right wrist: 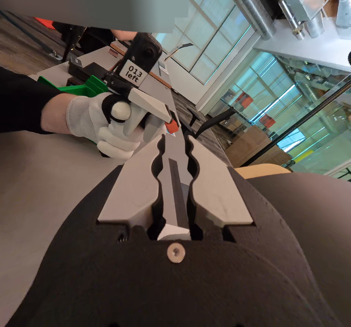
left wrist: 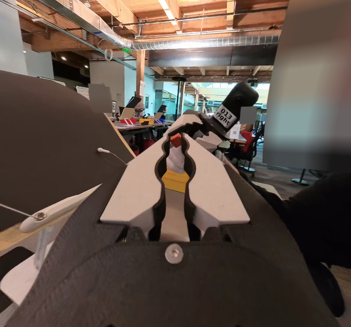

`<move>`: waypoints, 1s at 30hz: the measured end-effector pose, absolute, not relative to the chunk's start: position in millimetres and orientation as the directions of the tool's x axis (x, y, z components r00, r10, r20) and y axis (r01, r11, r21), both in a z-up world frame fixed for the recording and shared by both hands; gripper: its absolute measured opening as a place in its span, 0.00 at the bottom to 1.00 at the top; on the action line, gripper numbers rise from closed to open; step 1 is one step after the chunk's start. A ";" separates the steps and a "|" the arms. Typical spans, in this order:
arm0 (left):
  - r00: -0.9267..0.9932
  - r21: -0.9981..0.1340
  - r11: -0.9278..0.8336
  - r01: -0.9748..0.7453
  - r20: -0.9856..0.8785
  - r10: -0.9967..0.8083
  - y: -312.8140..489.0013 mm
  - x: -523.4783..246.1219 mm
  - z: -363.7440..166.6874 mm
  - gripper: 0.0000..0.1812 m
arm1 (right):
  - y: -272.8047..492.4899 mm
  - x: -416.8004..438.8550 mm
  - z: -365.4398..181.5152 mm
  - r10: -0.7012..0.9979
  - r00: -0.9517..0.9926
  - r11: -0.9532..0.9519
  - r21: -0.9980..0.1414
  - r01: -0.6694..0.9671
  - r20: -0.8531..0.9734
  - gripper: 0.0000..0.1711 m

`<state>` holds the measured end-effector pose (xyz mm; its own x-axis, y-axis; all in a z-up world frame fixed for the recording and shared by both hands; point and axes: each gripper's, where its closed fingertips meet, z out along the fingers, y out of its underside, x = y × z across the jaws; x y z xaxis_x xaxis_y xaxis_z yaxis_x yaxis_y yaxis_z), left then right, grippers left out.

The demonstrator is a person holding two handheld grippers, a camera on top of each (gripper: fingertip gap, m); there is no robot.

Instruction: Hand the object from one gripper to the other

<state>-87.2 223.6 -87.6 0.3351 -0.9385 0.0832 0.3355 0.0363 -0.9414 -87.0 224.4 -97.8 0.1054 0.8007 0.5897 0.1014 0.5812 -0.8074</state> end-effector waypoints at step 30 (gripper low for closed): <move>0.249 -0.928 -0.073 0.364 0.173 -0.953 226.0 -85.6 -95.8 0.06 | 219.7 -93.0 -102.9 0.738 0.091 0.651 -0.741 0.161 0.668 0.05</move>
<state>-85.6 226.0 -95.8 0.2487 -0.9530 0.1728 0.3640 -0.0734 -0.9285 -93.0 219.7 -102.9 0.0910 0.7383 0.6683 0.1613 0.6513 -0.7415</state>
